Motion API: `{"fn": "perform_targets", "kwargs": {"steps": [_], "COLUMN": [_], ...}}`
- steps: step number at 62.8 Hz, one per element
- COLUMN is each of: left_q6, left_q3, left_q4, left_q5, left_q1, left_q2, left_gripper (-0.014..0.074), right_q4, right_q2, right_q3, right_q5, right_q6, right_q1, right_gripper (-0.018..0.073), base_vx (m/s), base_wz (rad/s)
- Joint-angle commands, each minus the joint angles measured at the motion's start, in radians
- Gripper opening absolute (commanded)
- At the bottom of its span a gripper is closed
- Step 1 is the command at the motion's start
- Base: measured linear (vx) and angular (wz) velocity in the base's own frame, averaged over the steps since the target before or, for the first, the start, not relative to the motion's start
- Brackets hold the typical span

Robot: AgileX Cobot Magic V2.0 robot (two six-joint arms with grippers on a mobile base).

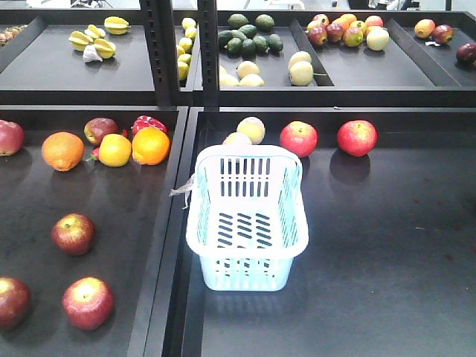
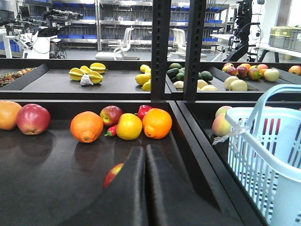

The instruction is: Pick three apples into basket with both arms

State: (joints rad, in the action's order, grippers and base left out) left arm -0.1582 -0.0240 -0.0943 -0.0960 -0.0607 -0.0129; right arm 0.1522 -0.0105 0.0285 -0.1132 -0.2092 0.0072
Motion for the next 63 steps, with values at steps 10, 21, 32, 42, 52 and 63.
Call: {"fn": "perform_targets", "kwargs": {"steps": [10,21,32,42,52,63], "left_q6": [-0.001,-0.001,-0.001,-0.001,-0.001,-0.001], "left_q3": [-0.023,-0.023,-0.023,-0.023,-0.023,-0.023], "left_q4": [0.001,0.001,0.001,0.001,0.001,0.001], "left_q5": [0.077,0.077,0.077,0.077,0.077,0.077], "left_q1": [0.003,0.003,0.003,0.003,0.003,0.003], "left_q2": [-0.014,-0.014,-0.014,-0.014,-0.014,-0.014], "left_gripper": [-0.0006,-0.0006,-0.0006,-0.0006,-0.0006,-0.0006], "right_q4": [0.011,0.011,0.011,0.011,0.011,0.011], "right_q2": [-0.011,-0.011,-0.011,-0.011,-0.011,-0.011], "right_q3": [0.014,0.014,0.014,0.014,0.014,0.014], "right_q5": [0.071,0.071,0.071,0.071,0.071,0.071], "right_q6": [0.009,0.009,0.009,0.009,0.009,0.009], "right_q1": [-0.007,-0.007,-0.007,-0.007,-0.007,-0.007], "right_gripper": [-0.0004,-0.0004,-0.0004,-0.0004,-0.0004,-0.0004], "base_vx": [0.04,0.04,0.03,0.03,0.02,0.0], "base_wz": [0.02,0.01,0.01,0.01,0.0,0.0]}}
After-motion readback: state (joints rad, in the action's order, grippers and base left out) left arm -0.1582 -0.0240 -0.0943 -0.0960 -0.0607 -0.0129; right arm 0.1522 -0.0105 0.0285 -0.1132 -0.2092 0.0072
